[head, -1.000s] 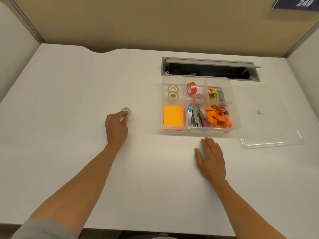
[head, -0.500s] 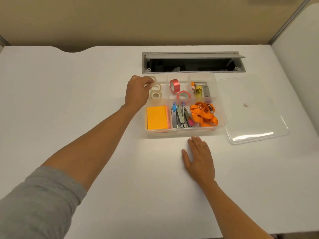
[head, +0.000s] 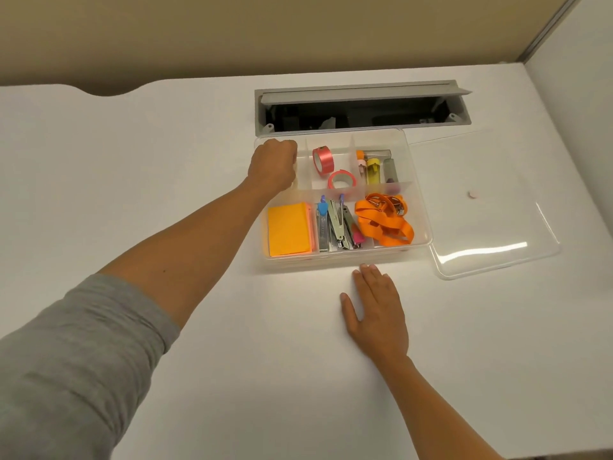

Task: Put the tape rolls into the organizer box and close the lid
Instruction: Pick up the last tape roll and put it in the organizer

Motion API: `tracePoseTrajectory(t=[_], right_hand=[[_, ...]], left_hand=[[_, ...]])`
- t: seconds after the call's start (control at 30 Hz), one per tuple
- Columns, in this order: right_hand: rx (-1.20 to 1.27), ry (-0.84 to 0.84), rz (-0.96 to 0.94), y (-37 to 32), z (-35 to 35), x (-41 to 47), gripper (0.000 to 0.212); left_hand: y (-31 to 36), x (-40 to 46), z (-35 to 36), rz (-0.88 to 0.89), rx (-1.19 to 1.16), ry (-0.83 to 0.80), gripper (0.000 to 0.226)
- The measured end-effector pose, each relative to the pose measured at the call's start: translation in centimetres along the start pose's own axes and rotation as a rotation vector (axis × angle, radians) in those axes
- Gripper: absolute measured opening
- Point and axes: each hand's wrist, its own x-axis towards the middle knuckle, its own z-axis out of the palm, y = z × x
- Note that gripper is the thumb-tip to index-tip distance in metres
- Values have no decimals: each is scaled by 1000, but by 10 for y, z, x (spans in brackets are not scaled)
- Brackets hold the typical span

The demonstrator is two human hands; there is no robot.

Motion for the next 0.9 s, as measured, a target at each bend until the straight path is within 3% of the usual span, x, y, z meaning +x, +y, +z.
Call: tracePoseTrajectory(t=[0.37,0.57,0.73,0.9], right_hand=[[-12,-15,12,1,2,1,58],[6,16,-12,1,2,1,56],[19,69,-36,1,2,1,53],[53,102,-44,-1,-1,1,49]], left_hand=[[0,2,-4,-47,-20,-73,32],[-8,-13,-13,-80,-110,99,35],[-25,-57,-13,-152,-288,317,24],[-36,-110,0,-307,-511,312,33]])
